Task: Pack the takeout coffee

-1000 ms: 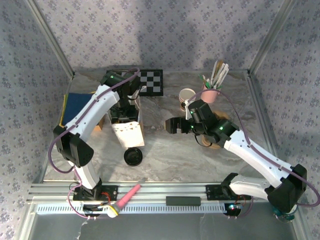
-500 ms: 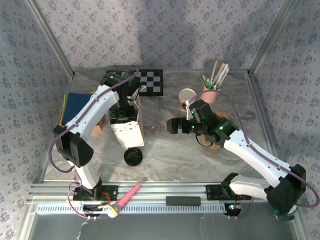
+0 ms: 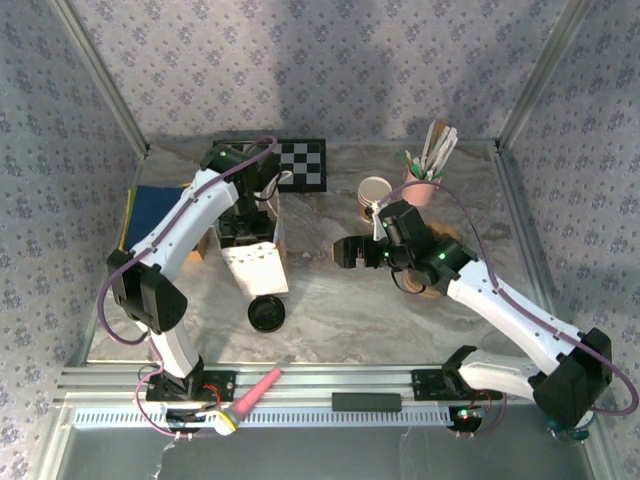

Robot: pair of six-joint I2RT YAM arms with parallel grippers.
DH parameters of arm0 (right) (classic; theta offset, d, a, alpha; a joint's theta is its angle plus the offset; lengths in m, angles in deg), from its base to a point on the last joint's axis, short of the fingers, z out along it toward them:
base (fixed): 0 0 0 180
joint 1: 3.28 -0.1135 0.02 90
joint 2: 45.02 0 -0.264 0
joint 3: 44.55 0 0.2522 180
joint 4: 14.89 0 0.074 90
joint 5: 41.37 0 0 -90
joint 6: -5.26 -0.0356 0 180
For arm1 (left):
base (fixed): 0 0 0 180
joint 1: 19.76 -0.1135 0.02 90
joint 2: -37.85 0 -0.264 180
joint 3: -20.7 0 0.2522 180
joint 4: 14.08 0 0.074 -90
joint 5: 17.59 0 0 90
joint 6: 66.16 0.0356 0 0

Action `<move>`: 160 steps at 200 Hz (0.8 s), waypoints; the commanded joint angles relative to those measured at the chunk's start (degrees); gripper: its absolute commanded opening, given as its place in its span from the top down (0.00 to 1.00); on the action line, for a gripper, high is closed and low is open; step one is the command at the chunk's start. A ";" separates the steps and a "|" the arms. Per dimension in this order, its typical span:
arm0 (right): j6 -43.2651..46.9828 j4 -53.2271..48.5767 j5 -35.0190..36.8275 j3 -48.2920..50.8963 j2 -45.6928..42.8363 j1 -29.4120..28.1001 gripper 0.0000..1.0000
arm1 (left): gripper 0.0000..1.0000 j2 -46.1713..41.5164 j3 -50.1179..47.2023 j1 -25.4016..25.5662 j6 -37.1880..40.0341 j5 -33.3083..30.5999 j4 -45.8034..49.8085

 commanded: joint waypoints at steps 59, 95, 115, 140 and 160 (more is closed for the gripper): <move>0.64 0.55 -0.59 0.98 -0.44 0.38 0.00 | 0.47 1.02 0.37 -0.21 0.31 1.60 5.15; 0.52 0.65 -0.68 1.12 -0.44 0.45 0.00 | 0.47 1.02 -0.01 -0.25 0.37 1.73 5.21; 0.54 0.76 -0.68 1.11 -0.44 0.48 0.00 | 0.47 1.11 0.35 -0.25 0.48 1.77 5.29; 0.61 0.76 -0.86 0.99 -0.26 0.56 0.00 | 0.47 1.48 0.97 -0.25 0.64 1.77 5.32; 0.62 0.67 -0.86 0.89 -0.18 0.58 0.00 | 0.47 1.64 1.25 -0.22 0.73 1.70 5.35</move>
